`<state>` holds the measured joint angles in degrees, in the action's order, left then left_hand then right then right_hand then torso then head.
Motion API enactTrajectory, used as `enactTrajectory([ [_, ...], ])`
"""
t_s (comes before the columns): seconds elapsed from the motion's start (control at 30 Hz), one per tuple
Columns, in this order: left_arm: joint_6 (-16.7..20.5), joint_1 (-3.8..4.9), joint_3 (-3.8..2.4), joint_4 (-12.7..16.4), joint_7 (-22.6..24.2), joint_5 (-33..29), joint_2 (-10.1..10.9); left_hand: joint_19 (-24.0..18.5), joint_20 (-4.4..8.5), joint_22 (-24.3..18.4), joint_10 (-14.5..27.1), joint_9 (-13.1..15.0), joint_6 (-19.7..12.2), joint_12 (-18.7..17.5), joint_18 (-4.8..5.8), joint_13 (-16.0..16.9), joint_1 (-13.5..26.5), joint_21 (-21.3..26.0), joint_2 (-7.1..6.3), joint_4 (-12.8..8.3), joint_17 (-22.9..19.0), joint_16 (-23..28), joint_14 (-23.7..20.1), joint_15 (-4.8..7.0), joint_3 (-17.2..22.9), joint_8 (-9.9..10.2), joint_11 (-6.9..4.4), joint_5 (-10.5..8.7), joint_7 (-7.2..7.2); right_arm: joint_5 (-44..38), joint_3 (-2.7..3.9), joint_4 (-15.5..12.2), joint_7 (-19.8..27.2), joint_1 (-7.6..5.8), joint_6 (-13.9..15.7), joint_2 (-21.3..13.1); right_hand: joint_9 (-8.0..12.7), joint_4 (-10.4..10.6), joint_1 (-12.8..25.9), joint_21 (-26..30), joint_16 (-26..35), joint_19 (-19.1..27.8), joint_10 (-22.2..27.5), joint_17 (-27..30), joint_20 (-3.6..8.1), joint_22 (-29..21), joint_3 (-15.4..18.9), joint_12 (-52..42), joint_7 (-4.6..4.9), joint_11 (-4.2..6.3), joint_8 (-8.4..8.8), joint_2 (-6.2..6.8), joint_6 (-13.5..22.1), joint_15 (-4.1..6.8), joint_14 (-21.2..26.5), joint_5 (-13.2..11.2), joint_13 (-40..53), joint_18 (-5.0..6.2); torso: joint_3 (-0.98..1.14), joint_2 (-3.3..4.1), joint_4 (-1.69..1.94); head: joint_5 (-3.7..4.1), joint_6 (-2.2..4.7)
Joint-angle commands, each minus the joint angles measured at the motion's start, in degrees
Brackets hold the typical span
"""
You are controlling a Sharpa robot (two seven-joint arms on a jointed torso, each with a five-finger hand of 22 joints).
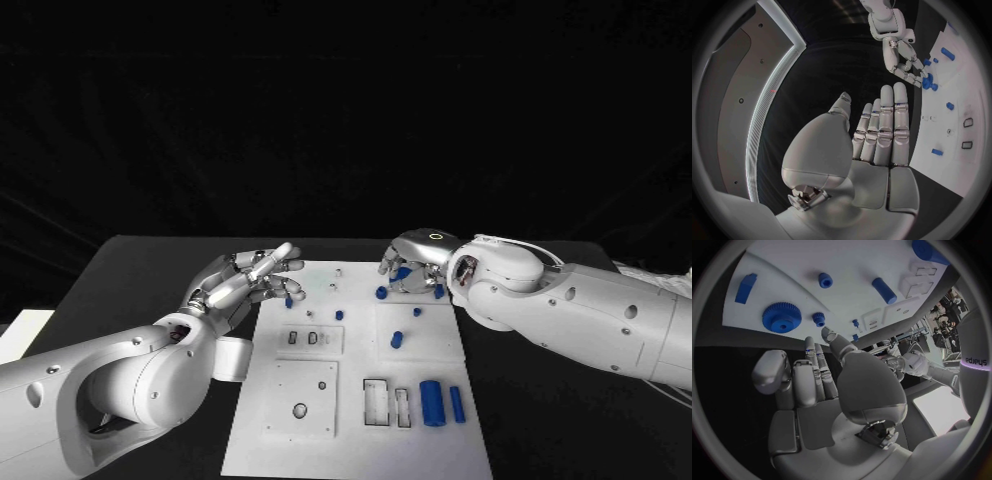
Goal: Assemble the parts on the task board
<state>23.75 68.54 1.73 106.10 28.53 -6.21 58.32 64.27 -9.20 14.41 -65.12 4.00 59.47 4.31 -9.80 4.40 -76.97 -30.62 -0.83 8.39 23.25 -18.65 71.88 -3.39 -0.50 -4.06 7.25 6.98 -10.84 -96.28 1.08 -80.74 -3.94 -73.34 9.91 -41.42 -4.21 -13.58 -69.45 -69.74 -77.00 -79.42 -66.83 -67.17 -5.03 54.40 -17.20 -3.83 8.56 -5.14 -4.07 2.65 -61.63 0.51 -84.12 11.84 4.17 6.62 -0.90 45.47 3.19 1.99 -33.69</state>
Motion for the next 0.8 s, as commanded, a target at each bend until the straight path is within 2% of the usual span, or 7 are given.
enactTrajectory([
  [0.03,-1.2,0.1,-0.05,0.0,0.0,-0.2,0.0,-0.4,0.13,0.1,0.2,0.0,-0.1,-0.3,-0.43,0.0,0.2,-0.4,0.51,-0.1,0.1,-0.3,-0.3,-0.01,-0.4,0.2,0.17,-0.29,-0.22,-2.1,0.04,-0.1,-0.9,-0.01,-2.1,0.2,0.0,0.4,-0.2,-0.1,-0.3,0.0,0.7,0.1,-0.3,-0.5,0.0,0.4,0.1,0.05,0.39,0.44,0.4,-0.4,-2.3,-0.4,-0.1,-0.3,-0.06,0.45,0.15,0.12,0.05],
  [0.3,-1.2,0.11,-0.05,-0.2,-0.2,-0.3,-0.1,-0.5,0.11,0.1,0.2,0.0,-0.1,-0.3,-0.44,0.0,0.2,-0.5,0.58,-0.1,0.2,-0.4,-0.3,-0.01,-0.4,0.2,0.19,-0.29,-0.25,-3.2,0.03,0.1,-1.2,0.1,-3.6,0.8,0.0,0.9,-0.4,0.9,0.1,0.8,2.6,0.9,-0.73,-2.5,0.2,0.4,0.12,-0.19,0.43,0.81,0.6,-0.67,-2.1,-0.7,-0.5,0.08,-0.14,0.98,0.32,0.32,0.34],
  [0.57,-1.1,0.11,-0.05,0.0,-0.4,-0.4,-0.1,-0.6,0.09,0.2,0.3,-0.1,-0.2,-0.4,-0.44,0.0,0.2,-0.6,0.64,-0.1,0.4,-0.4,-0.4,-0.04,-0.4,0.3,0.25,-0.29,-0.35,-4.2,0.01,0.7,-1.5,0.2,-4.5,1.6,-0.1,1.2,-0.7,0.9,0.0,0.9,2.6,0.9,-0.81,-2.7,0.0,0.2,-0.1,-0.1,0.26,0.39,0.1,-0.65,-2.1,-0.8,-0.5,0.15,-0.14,1.51,0.44,0.29,0.49],
  [0.67,-0.9,0.11,-0.06,0.2,-0.6,-0.5,0.0,-0.9,-0.02,0.4,0.8,-0.1,-0.6,-0.6,-0.42,0.0,0.2,-0.9,0.56,-0.2,0.9,-0.5,-0.6,-0.2,-0.5,0.4,0.49,-0.3,-0.67,-4.4,0.0,1.0,-1.7,0.22,-4.8,1.8,-0.2,1.4,-0.9,0.9,0.0,1.0,2.6,1.0,-0.81,-2.8,-0.3,0.2,-0.21,-0.03,0.2,0.04,-0.2,-0.6,-2.1,-0.7,-0.5,0.19,-0.15,1.67,0.45,0.13,0.3],
  [0.8,-0.7,0.12,-0.06,0.3,-0.7,-0.6,0.1,-1.0,-0.06,0.5,0.9,-0.1,-0.8,-0.6,-0.42,0.0,0.2,-1.0,0.54,-0.3,1.1,-0.5,-0.7,-0.25,-0.6,0.4,0.56,-0.3,-0.76,-4.5,-0.03,1.5,-1.8,0.28,-5.2,2.1,-0.2,1.6,-1.1,0.9,0.0,1.0,2.4,1.1,-0.79,-2.8,-0.7,0.1,-0.3,0.03,0.18,-0.28,-0.5,-0.53,-2.1,-0.9,-0.5,0.22,-0.23,1.8,0.58,0.35,0.37],
])
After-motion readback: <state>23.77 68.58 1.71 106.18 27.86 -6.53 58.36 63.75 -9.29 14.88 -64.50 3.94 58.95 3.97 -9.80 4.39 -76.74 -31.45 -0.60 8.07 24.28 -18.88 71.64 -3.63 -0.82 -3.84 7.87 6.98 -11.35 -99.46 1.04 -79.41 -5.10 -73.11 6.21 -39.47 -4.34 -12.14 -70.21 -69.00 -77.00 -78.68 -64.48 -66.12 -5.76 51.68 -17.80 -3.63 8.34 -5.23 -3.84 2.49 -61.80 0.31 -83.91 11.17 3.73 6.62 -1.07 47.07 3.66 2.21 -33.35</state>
